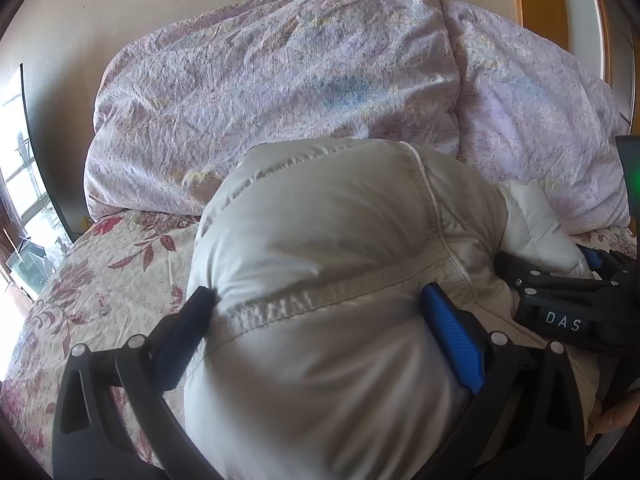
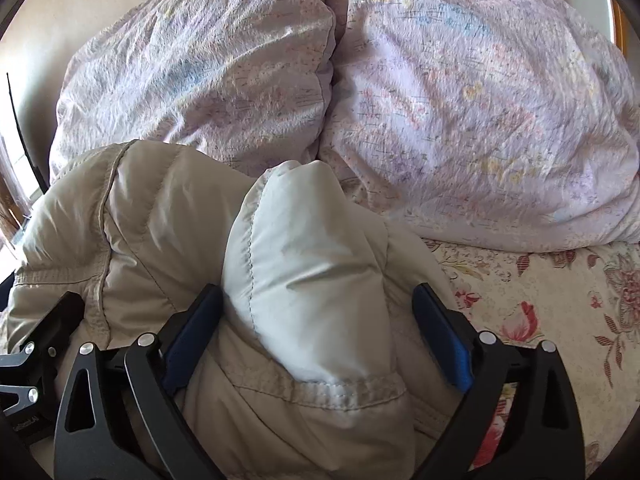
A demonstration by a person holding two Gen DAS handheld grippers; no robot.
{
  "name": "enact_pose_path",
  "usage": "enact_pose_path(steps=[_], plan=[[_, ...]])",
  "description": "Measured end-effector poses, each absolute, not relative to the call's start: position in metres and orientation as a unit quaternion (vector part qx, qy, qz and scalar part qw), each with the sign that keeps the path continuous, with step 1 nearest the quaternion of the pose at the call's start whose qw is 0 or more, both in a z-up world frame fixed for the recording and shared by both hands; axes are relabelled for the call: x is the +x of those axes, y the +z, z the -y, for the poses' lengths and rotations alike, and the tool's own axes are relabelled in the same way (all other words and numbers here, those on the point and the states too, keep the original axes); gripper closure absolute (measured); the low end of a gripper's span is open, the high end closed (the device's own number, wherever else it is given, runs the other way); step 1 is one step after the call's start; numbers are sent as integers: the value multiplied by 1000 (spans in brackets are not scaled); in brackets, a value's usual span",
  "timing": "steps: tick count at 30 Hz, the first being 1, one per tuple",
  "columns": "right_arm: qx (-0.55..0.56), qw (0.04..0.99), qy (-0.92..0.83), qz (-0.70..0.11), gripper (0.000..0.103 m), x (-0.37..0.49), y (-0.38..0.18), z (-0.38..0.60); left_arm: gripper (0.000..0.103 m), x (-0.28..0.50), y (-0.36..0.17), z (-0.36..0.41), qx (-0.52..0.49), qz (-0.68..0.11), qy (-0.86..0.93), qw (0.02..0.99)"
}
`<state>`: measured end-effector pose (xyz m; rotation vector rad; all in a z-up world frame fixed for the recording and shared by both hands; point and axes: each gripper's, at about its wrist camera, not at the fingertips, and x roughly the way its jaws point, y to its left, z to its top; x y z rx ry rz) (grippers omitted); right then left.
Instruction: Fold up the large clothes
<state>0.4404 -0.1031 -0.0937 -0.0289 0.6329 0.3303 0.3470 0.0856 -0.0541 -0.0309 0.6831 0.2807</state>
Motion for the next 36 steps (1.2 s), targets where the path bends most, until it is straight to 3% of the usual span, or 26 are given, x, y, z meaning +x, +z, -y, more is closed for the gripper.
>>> enact_pose_path(steps=[20,36], plan=[[55,927,157,-336,1,265,-72,182,2,183,-17,-65,-17,-334,90,938],[73,911,179,-364,1,190,-84,201,2,124,-18,-51,-58,-362,52,929]])
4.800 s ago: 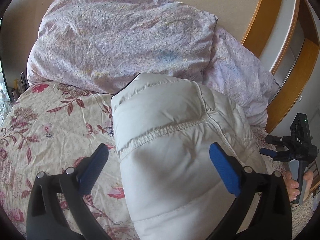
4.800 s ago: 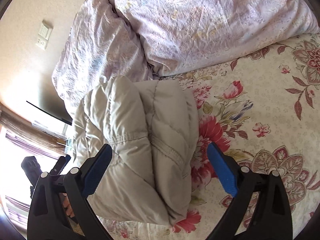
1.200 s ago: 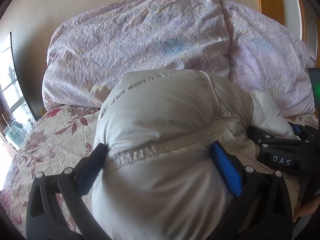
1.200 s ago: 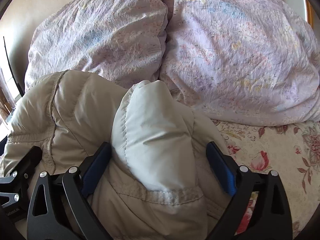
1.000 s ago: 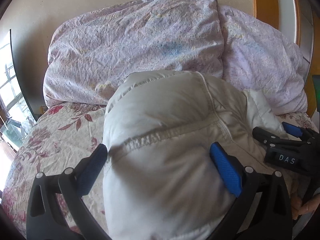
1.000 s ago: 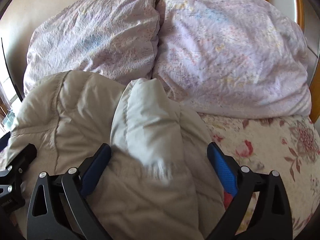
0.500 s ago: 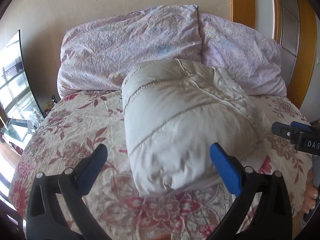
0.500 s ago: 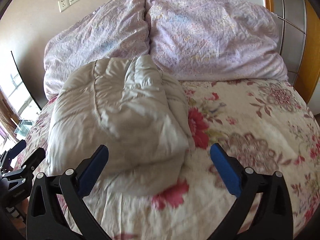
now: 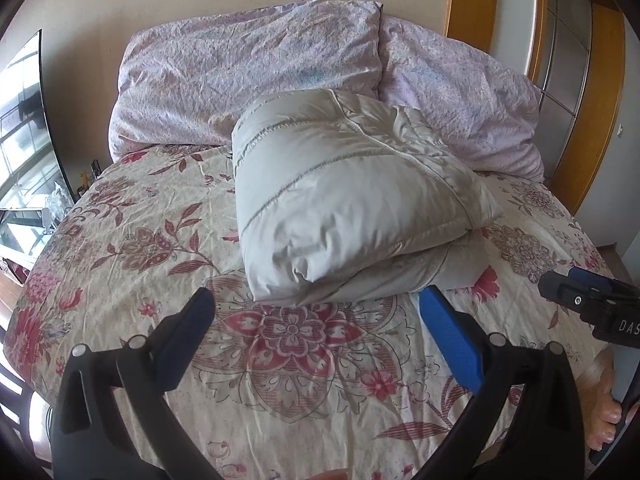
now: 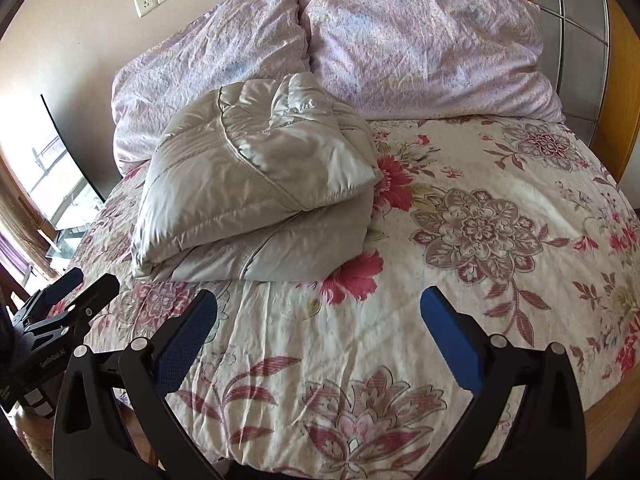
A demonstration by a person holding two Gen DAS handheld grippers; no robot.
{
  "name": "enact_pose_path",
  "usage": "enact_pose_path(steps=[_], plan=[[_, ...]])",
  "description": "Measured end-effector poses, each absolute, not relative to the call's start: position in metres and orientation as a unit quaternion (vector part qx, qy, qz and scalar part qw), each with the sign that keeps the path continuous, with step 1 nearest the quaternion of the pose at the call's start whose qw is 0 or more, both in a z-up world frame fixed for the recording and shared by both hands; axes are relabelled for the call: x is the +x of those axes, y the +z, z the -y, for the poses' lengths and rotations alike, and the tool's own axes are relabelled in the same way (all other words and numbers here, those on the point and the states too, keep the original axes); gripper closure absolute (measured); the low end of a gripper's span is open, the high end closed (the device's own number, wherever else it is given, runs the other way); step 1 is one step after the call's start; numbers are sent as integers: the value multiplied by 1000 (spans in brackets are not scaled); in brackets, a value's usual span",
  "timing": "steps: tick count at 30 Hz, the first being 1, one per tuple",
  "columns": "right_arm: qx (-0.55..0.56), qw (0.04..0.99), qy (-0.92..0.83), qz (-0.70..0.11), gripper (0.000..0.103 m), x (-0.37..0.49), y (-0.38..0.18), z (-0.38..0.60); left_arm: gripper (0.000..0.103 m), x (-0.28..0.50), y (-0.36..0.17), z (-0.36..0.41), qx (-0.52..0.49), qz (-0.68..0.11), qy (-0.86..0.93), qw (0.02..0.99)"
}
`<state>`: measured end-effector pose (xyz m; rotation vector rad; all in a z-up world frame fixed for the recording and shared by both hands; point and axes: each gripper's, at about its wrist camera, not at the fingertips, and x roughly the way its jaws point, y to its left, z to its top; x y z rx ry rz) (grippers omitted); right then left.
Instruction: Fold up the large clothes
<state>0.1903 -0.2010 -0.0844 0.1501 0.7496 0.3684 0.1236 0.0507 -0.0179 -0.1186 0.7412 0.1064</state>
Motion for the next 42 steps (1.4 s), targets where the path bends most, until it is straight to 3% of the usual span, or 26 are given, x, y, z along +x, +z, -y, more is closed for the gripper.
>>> enact_pose_path(steps=[42], plan=[[82,893,201,-394,1,182,-84,196,2,117,-14,-44,-81,-380,20,921]])
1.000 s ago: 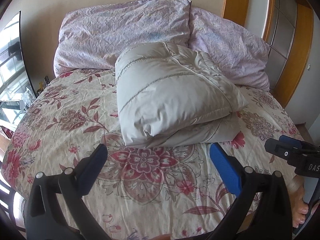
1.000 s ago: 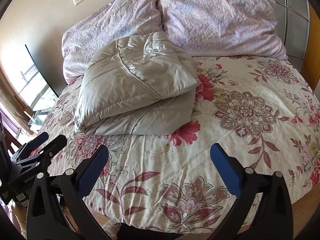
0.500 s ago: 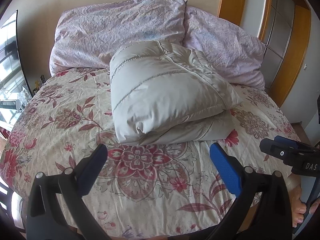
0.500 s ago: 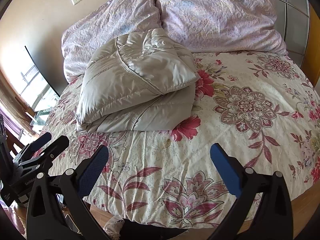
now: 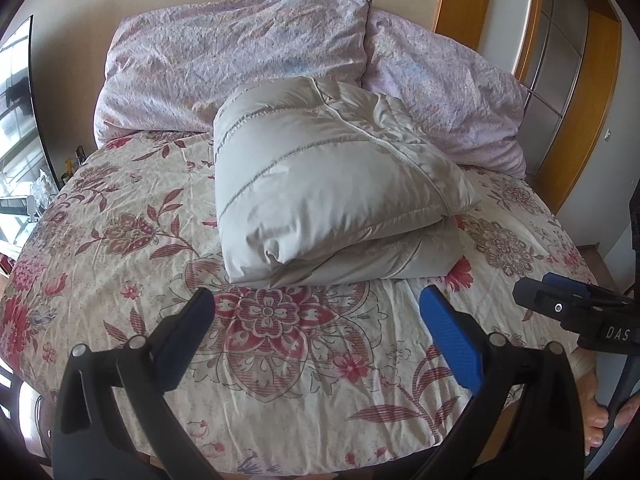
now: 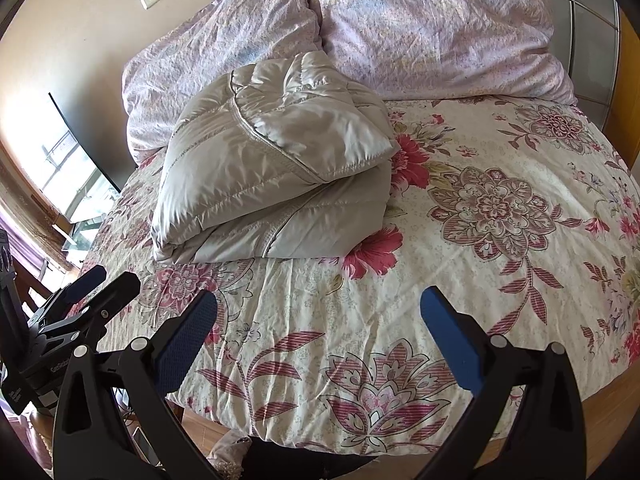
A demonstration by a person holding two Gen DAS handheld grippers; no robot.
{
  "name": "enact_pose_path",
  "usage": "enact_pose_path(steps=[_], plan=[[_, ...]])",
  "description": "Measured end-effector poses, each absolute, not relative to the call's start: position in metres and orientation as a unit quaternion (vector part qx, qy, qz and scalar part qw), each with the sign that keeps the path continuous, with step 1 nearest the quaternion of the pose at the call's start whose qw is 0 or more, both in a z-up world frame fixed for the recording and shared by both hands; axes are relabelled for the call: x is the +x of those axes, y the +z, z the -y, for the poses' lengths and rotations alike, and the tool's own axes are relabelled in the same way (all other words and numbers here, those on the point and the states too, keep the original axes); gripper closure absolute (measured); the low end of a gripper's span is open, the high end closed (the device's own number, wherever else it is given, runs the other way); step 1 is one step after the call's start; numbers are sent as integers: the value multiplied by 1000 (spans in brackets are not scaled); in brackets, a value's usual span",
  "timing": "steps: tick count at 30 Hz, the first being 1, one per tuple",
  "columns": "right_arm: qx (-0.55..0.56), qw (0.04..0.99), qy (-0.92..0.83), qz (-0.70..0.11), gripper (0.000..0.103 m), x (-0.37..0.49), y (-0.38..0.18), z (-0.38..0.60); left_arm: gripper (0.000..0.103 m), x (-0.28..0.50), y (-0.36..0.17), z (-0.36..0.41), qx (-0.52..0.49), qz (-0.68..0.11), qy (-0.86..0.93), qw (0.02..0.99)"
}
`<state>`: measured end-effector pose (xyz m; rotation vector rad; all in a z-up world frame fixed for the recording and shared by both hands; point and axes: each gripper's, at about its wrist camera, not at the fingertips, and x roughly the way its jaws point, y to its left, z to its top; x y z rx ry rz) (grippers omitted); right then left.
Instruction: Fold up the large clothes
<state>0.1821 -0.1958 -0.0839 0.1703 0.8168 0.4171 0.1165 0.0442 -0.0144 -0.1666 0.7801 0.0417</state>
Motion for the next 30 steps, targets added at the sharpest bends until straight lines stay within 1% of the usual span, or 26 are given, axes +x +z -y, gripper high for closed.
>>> enact_pose_path(steps=[30], plan=[[83,892,202,-396,1,185,-86,194,2,118,-19,-45,-80,-382,21,921]])
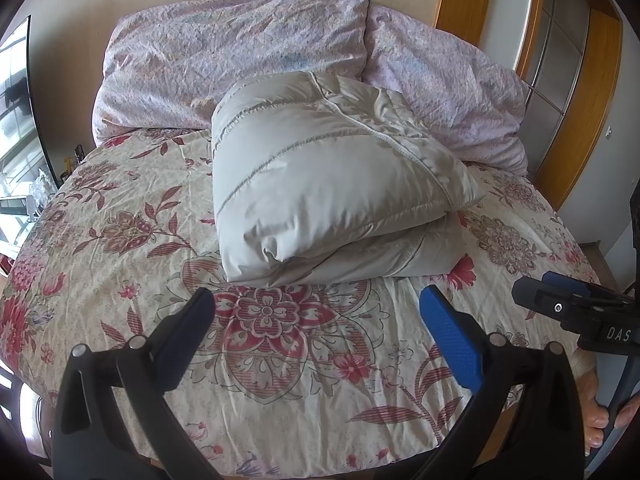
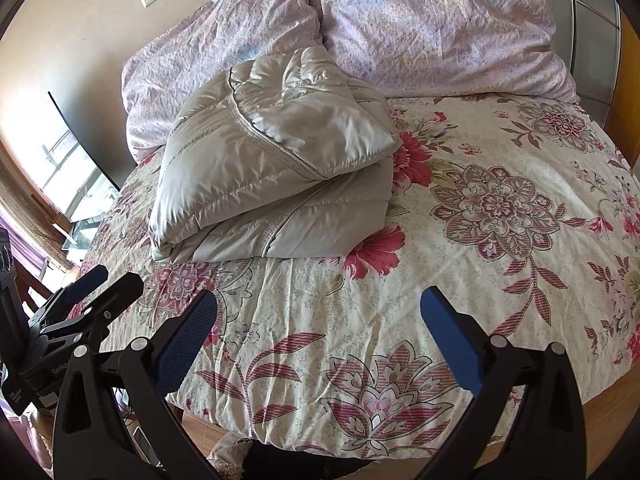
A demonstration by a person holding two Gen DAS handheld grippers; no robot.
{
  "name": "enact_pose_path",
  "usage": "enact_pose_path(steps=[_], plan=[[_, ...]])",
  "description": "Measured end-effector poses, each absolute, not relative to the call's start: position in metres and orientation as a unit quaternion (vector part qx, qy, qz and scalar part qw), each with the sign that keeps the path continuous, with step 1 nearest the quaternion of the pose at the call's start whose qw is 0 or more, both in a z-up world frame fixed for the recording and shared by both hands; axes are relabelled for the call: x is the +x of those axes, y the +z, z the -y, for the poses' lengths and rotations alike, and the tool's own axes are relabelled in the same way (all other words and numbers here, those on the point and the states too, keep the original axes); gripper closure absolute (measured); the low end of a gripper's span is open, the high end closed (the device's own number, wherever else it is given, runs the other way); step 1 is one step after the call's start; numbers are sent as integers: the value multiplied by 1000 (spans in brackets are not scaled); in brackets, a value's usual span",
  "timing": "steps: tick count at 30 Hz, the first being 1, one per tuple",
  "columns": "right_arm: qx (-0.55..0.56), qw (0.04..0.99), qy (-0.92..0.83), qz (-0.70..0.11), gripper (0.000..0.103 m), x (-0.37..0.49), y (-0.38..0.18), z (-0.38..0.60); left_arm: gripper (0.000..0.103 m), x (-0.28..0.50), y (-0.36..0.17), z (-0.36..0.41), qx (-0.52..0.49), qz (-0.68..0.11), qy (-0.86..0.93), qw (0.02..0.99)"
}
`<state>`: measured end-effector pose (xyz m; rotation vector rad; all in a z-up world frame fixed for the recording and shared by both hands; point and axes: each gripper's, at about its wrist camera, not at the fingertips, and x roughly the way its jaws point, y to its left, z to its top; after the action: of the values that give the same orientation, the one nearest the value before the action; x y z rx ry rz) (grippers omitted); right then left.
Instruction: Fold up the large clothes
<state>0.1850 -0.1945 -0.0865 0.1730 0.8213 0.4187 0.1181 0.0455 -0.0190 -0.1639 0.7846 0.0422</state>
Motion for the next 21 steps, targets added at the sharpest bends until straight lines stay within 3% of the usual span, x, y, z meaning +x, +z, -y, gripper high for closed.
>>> enact_pose_path(steps=[21], plan=[[82,891,203,-398,1,186,-89,194,2,119,-20,-47,-78,-382,24,921]])
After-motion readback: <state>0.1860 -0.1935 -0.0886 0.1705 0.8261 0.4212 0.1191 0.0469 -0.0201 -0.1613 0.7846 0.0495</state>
